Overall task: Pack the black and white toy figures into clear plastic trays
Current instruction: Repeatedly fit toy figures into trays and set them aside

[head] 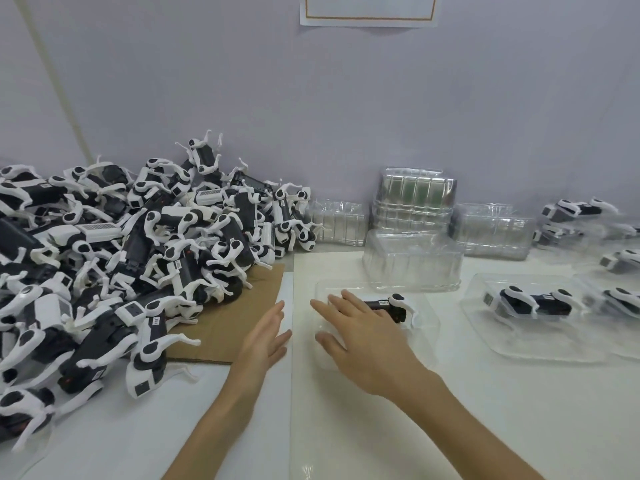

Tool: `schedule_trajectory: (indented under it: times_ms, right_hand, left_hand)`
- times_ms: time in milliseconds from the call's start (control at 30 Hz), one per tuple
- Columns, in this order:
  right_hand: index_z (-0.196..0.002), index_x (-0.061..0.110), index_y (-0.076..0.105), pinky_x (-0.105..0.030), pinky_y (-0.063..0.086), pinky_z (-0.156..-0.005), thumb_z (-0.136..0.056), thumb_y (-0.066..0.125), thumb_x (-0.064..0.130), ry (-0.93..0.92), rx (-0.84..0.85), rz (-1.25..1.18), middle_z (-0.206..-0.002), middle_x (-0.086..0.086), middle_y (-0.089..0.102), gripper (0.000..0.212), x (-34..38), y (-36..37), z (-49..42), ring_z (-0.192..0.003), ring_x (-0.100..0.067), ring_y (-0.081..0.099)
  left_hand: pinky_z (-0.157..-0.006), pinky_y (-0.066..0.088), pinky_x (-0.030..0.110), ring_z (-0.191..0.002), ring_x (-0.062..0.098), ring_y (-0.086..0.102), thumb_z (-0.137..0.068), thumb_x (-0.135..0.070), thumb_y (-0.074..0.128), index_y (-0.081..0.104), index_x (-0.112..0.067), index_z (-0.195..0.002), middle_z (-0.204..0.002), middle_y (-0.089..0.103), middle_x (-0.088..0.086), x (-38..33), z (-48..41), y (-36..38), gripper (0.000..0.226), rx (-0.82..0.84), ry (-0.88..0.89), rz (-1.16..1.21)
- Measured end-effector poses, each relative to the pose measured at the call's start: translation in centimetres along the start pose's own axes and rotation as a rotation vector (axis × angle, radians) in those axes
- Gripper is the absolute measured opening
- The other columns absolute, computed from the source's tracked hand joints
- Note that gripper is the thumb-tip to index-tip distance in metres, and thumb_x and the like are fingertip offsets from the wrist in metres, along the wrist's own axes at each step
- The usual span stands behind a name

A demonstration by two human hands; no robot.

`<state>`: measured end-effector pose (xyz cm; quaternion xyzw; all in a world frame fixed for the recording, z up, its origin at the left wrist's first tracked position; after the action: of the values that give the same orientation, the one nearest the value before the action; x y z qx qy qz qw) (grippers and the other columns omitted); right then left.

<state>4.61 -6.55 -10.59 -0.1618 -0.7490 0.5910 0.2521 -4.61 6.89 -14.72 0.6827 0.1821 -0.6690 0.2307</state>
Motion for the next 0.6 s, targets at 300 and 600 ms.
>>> schedule_trajectory:
  times_ms: [300, 600]
  right_hand:
    - [-0.153, 0.045, 0.022, -0.039, 0.023, -0.114, -0.103, 0.033, 0.049, 0.139, -0.033, 0.035, -0.162, 0.014, 0.023, 0.051, -7.1, -1.5, 1.5, -0.151, -0.004, 0.006]
    - [-0.150, 0.050, 0.026, -0.033, 0.021, -0.114, -0.103, 0.034, 0.051, 0.193, -0.056, 0.020, -0.159, 0.022, 0.026, 0.048, -11.8, -3.5, 4.1, -0.150, 0.002, 0.008]
  left_hand:
    - [-0.101, 0.042, 0.025, -0.119, 0.008, 0.059, -0.105, -0.032, 0.041, 0.053, -0.041, -0.128, -0.148, 0.046, -0.008, -0.1, 0.3, 0.6, 0.027, 0.010, 0.008, -0.038]
    - [-0.098, 0.043, 0.023, -0.119, 0.012, 0.060, -0.105, -0.029, 0.041, 0.052, -0.036, -0.134, -0.146, 0.047, -0.006, -0.2, 0.5, 0.5, 0.031, 0.003, -0.010, -0.034]
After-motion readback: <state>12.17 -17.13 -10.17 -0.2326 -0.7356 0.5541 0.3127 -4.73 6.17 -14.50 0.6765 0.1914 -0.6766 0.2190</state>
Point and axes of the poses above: each hand's wrist, its own z-axis away from the middle knuckle, its own y-axis out of the palm, x = y × z, the point moved 5 cm from there along -z, towards the middle knuckle
